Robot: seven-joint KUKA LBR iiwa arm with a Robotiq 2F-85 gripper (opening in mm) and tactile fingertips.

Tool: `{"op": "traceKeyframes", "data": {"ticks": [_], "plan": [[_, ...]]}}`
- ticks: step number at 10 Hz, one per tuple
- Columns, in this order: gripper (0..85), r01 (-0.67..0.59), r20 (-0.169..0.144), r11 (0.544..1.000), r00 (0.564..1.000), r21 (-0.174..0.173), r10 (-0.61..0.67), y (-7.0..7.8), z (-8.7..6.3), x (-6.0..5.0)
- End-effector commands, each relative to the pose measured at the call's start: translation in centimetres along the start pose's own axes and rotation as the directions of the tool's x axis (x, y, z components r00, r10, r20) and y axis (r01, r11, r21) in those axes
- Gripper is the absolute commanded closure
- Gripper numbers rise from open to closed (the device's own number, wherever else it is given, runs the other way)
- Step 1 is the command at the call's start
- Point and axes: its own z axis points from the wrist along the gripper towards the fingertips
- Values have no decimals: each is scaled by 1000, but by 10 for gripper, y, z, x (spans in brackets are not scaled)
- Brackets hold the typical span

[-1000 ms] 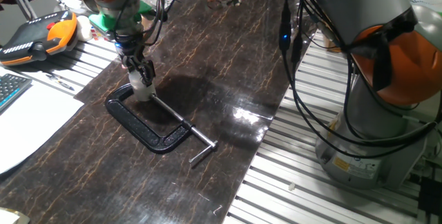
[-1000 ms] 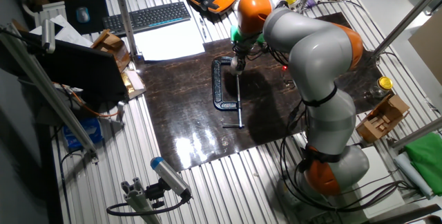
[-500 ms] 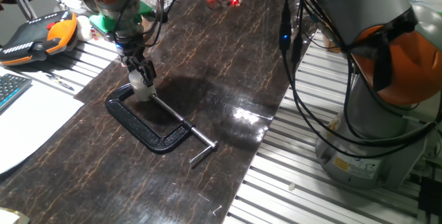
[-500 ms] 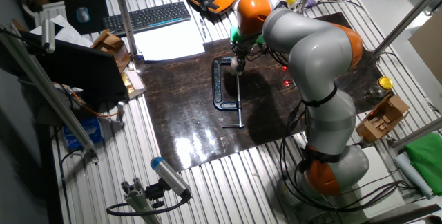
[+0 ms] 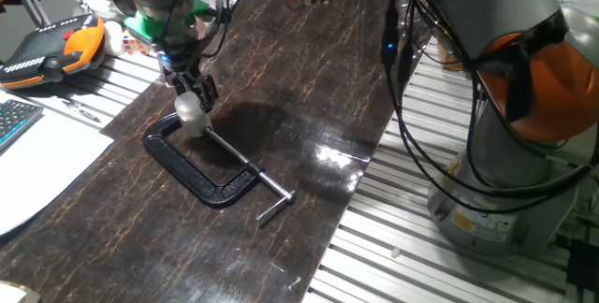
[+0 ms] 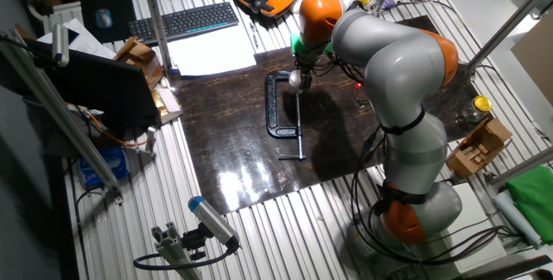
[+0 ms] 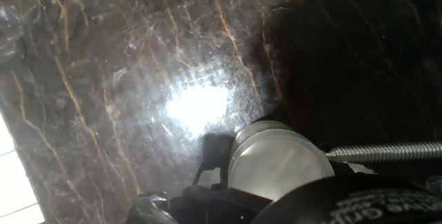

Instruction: Screw the lid onto the jar

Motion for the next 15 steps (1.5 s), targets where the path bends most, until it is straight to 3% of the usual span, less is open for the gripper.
{"op": "traceKeyframes", "data": {"ticks": [1, 3, 15], "plan": [[0, 237, -7, 972, 972, -2, -237, -1, -1, 0], [0, 367, -10, 930, 930, -3, -367, 1, 0, 0], [0, 430, 17, 903, 903, -10, -429, 5, 0, 0]]}}
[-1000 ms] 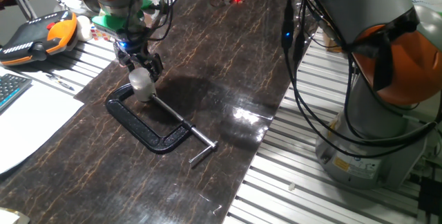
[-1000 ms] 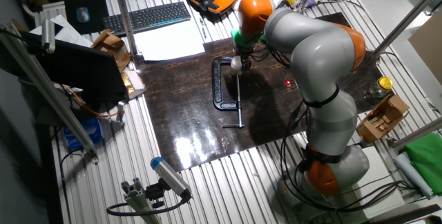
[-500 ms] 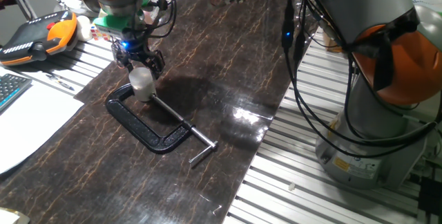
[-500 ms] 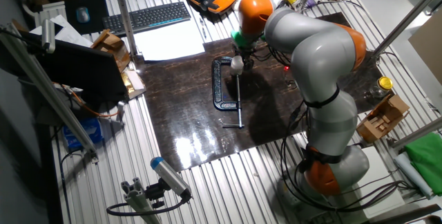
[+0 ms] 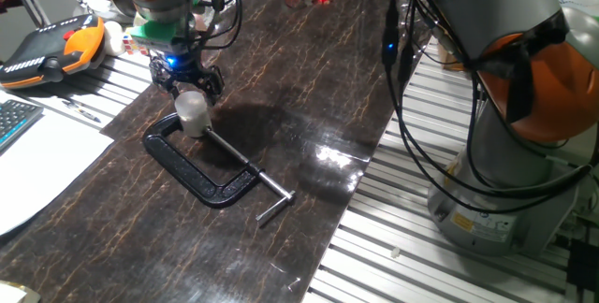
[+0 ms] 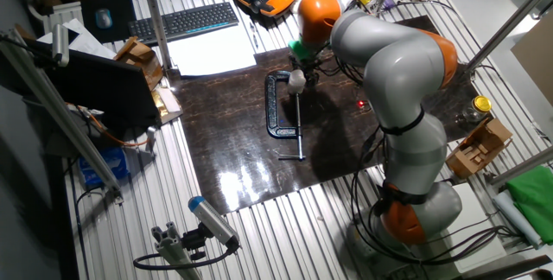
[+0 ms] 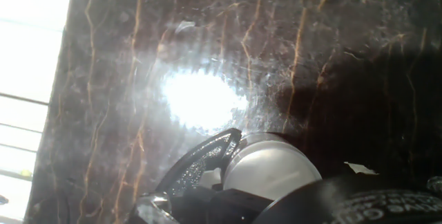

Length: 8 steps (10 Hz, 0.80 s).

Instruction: Screw the lid onto the jar

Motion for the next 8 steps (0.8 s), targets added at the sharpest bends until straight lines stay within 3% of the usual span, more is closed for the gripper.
{"op": "traceKeyframes", "data": {"ticks": [1, 8], "plan": [[0, 15, 5, 1000, 1000, 1, -15, 0, 0, 0], [0, 209, 29, 978, 977, 12, -209, 3, 0, 1]]}}
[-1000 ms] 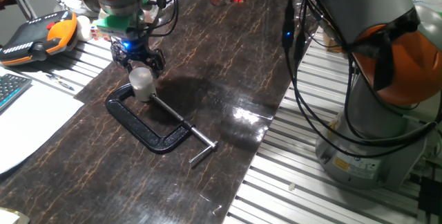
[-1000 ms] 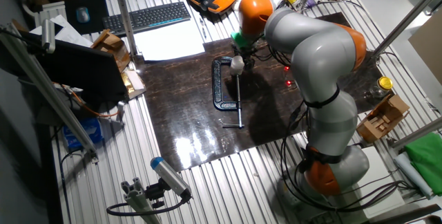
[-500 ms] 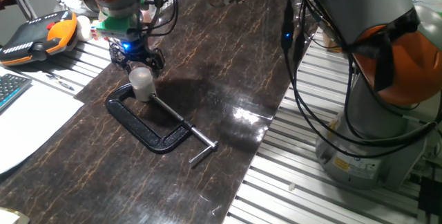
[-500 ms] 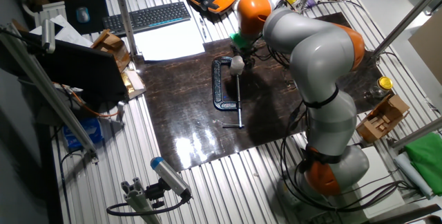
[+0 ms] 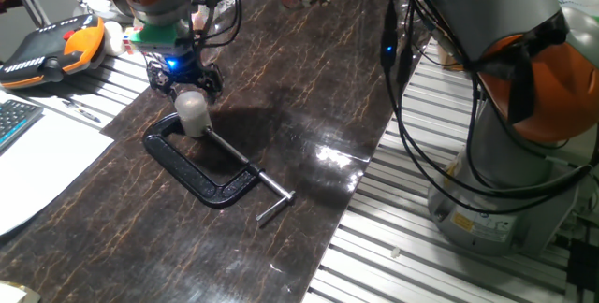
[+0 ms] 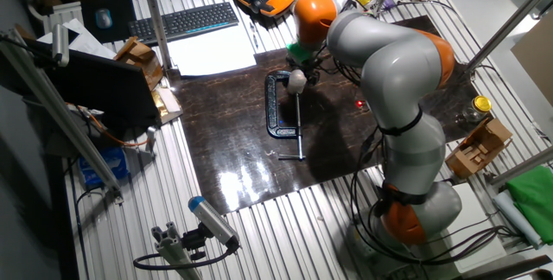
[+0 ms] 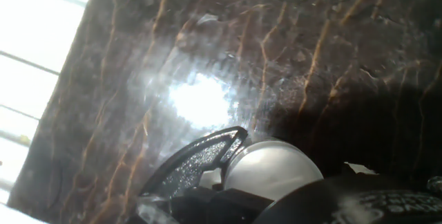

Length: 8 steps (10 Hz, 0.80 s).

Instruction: Screw the lid onto the jar

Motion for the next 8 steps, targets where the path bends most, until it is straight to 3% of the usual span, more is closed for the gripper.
{"op": "traceKeyframes", "data": {"ticks": [1, 5, 8], "plan": [[0, 62, -1, 998, 998, 0, -62, 1, 0, 0], [0, 252, -13, 968, 968, 0, -252, 3, 1, 1], [0, 425, -6, 905, 905, -10, -425, 4, 2, 2]]}}
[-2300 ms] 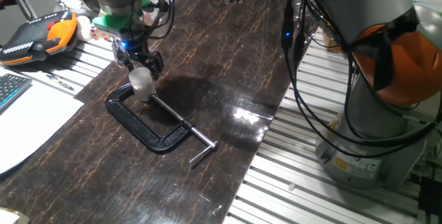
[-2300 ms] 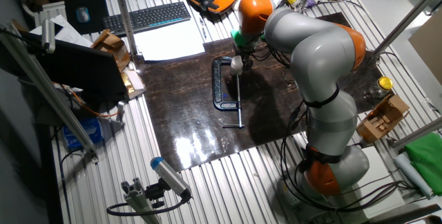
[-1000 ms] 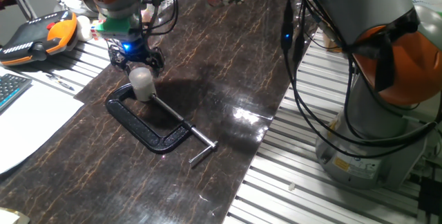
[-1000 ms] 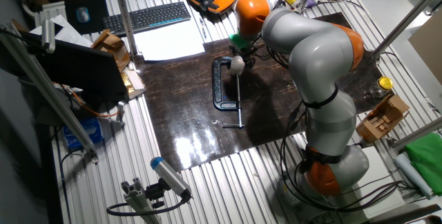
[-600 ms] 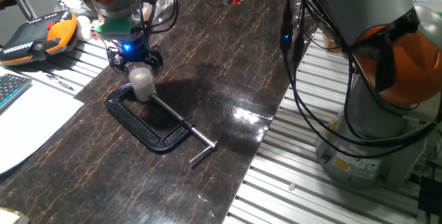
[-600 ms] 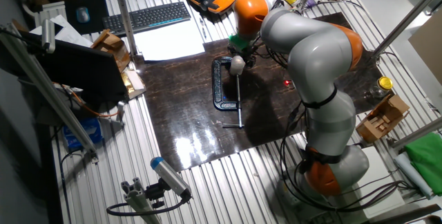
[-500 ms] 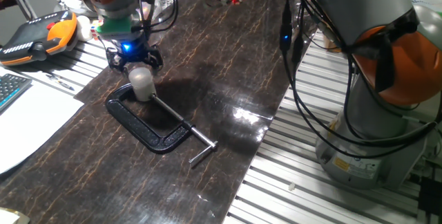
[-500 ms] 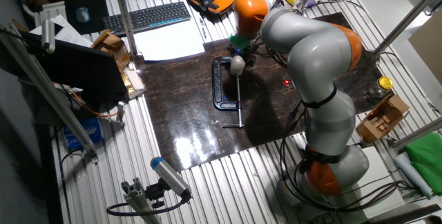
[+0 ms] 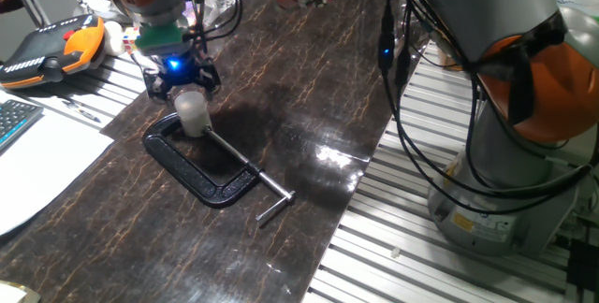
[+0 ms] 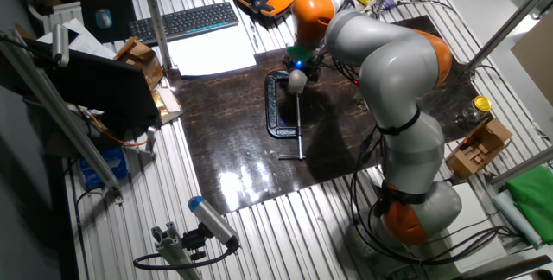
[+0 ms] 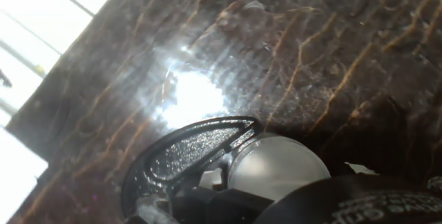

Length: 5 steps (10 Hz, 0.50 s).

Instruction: Screw the lid onto the jar

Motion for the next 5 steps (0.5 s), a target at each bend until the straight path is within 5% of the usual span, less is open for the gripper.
{"op": "traceKeyframes", "data": {"ticks": [1, 5], "plan": [[0, 231, -1, 973, 973, -16, -231, 0, 0, 0], [0, 446, 29, 894, 895, -32, -445, 1, -1, 3]]}}
